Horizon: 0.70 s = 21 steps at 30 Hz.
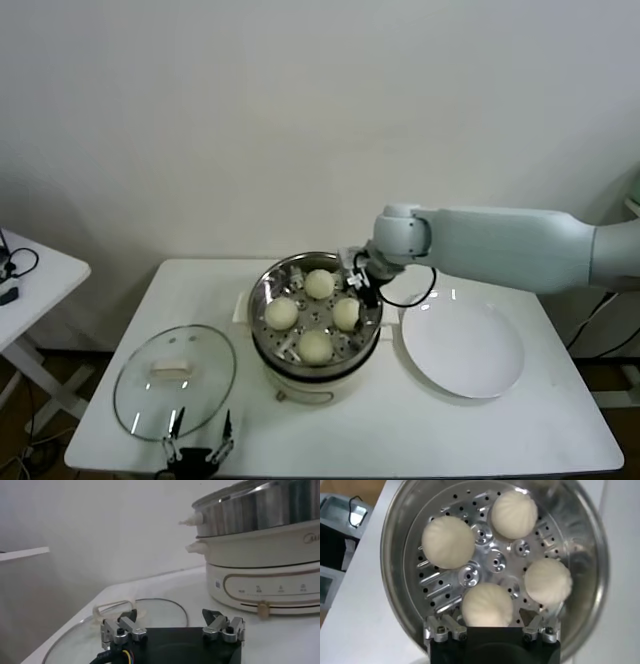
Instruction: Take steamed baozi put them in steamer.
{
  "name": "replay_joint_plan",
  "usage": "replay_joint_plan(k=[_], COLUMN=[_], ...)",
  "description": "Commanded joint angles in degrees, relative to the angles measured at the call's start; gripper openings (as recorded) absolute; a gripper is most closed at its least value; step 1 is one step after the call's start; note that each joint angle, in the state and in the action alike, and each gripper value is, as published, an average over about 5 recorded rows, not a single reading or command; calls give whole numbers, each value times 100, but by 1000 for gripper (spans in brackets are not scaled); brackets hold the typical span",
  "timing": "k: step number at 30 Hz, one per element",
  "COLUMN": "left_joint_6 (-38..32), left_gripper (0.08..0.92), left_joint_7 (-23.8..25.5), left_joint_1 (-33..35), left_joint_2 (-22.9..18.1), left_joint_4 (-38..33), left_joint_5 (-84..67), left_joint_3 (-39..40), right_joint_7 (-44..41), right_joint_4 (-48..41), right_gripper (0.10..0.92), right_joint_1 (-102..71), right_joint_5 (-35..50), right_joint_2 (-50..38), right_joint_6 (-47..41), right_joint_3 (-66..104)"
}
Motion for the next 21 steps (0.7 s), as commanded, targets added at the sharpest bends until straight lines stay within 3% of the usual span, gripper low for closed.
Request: replay_joint_plan(k=[1, 4, 6, 10, 14, 21], left_joint_6=[31, 37, 35, 32, 33, 23], left_gripper=[823, 823, 823, 823, 823, 823], left_joint_7=[8, 10, 8, 8, 13, 11], left_joint_1=[7, 11, 7, -1, -14, -57], left_joint_2=[25, 43, 50, 55, 65, 67], left_joint_4=[-64, -90, -98, -109, -89, -40], left_joint_5=[-4, -7, -12, -10, 15, 37], left_joint_3=[6, 8, 9, 38, 92, 146], right_joint_7=[-634, -481, 46, 2093, 3663, 4749], right_joint_4=[21, 81, 195, 567, 839, 1148], right_gripper=[816, 822, 822, 823, 823, 823], right_joint_1=[1737, 1973, 1691, 87, -2053, -4622], right_joint_5=[1176, 1330, 1394, 1487, 1514, 1426], right_joint_2=[-437, -740, -1130, -2094, -2687, -3344], right_joint_6=[319, 311, 163, -103, 387, 1196], right_joint_3=[-606, -555, -135, 1485, 3580, 5746])
